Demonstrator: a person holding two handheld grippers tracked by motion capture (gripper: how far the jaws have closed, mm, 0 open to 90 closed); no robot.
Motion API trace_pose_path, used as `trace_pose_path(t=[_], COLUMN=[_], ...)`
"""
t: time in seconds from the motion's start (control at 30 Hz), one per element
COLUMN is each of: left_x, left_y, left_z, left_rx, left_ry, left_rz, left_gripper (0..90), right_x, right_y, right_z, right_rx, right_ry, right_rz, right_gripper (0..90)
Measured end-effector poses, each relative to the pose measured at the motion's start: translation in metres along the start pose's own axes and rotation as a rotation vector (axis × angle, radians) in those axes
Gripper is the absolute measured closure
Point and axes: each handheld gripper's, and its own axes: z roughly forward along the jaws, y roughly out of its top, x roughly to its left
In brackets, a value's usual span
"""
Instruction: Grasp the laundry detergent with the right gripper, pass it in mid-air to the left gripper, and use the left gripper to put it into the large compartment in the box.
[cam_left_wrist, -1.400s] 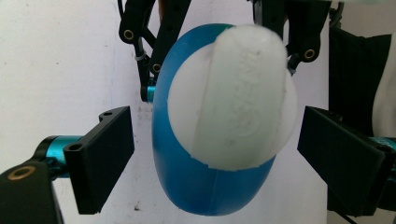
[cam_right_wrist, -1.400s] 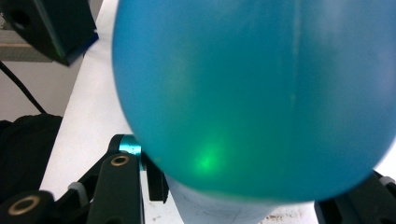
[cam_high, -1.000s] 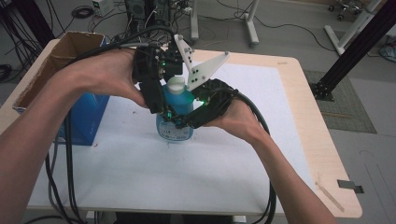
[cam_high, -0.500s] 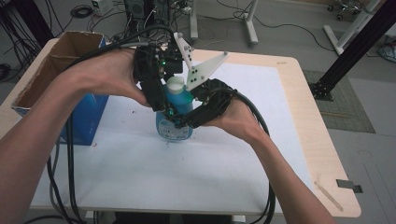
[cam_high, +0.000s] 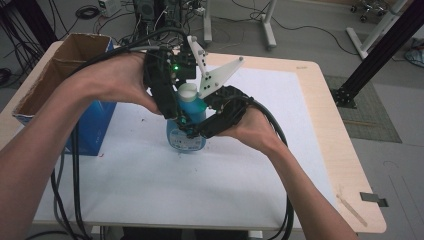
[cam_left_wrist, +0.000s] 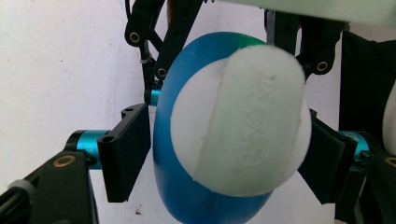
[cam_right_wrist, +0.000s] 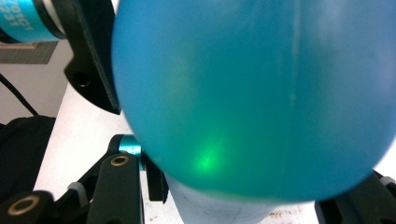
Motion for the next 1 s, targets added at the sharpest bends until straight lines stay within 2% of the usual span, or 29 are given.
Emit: trace_pose_path(t=[0.43, 0.57, 0.67, 1.0], left_x=[-0.0005, -0.0008, -0.0018, -0.0024], left_y=[0.0014, 0.0021, 0.0024, 0.0029], left_z=[0.0017, 0.0019, 0.0014, 0.0028], left_rx=[0.011, 0.02, 0.012, 0.014], left_ry=[0.004, 0.004, 0.004, 0.002], left_rz=[0.008, 0.025, 0.022, 0.028], left_gripper=[29.8, 33.0, 36.0, 37.2], right_x=[0.0006, 0.0008, 0.0013, 0.0017], right_y=[0.0003, 0.0001, -0.0002, -0.0023], right_z=[0.0, 0.0005, 0.0007, 0.0018], right_rx=[-0.004, -0.001, 0.002, -0.009], right_ry=[-0.001, -0.001, 0.003, 0.013], right_rz=[-0.004, -0.002, 0.004, 0.01], right_gripper=[46.7, 46.7, 46.7, 46.2])
